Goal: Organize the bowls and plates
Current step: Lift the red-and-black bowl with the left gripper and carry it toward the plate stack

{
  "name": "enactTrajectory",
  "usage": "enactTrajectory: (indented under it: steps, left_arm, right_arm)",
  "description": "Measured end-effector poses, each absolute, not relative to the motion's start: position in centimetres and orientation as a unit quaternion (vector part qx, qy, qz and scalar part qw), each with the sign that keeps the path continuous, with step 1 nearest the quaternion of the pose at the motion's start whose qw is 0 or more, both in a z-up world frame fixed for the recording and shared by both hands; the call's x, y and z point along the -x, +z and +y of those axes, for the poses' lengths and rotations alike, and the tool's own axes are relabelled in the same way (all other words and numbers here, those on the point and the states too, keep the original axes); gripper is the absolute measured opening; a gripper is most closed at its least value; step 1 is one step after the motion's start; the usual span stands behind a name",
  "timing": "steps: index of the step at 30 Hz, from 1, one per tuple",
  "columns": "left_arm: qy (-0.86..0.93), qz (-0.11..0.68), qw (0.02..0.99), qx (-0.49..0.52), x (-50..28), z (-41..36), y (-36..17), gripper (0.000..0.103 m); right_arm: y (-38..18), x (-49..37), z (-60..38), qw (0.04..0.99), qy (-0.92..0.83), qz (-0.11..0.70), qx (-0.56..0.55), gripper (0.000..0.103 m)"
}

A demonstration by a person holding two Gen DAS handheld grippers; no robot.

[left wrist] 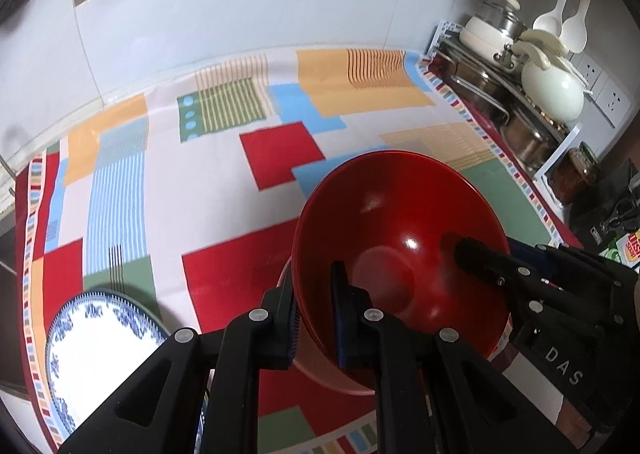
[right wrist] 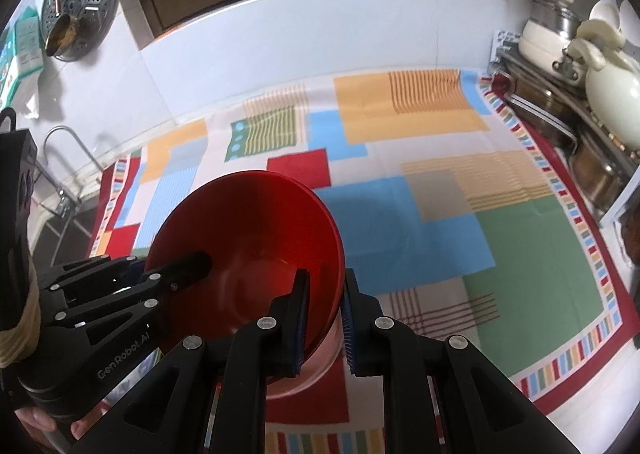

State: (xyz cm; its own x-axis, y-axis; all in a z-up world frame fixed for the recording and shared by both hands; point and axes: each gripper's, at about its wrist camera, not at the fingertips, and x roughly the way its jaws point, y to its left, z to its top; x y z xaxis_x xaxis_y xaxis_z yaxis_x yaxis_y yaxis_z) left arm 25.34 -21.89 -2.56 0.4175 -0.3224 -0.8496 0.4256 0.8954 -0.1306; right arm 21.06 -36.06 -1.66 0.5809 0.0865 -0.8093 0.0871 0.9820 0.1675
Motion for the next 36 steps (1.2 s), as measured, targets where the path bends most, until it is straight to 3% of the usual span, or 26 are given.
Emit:
enactTrajectory:
  steps: [29, 34, 35, 36]
  left_arm:
    - [-0.214, 0.531, 0.818, -0.061, -25.1, -21.7, -6.3, 0.017]
    - [-0.218, 0.528, 0.819, -0.056, -25.0, -21.5, -5.9, 0.023]
    - [-0.220, 0.526, 0.820, -0.056, -24.9, -21.5, -5.8, 0.024]
    - [-0.219, 0.522, 0.822, -0.058, -24.8, -21.5, -5.6, 0.032]
  right_arm:
    - [-5.4, -21.0, -35.0, 0.860, 0.008, 0.505, -0.076, 0.017]
    - [-5.8, -21.1, -35.0, 0.857, 0.005, 0.511, -0.067, 0.018]
    - [-5.9, -21.1, -35.1, 0.856, 0.007, 0.513, -0.071, 0.021]
    - [-6.0, -21.1, -35.3, 0.854, 0.009, 0.514, -0.075, 0.028]
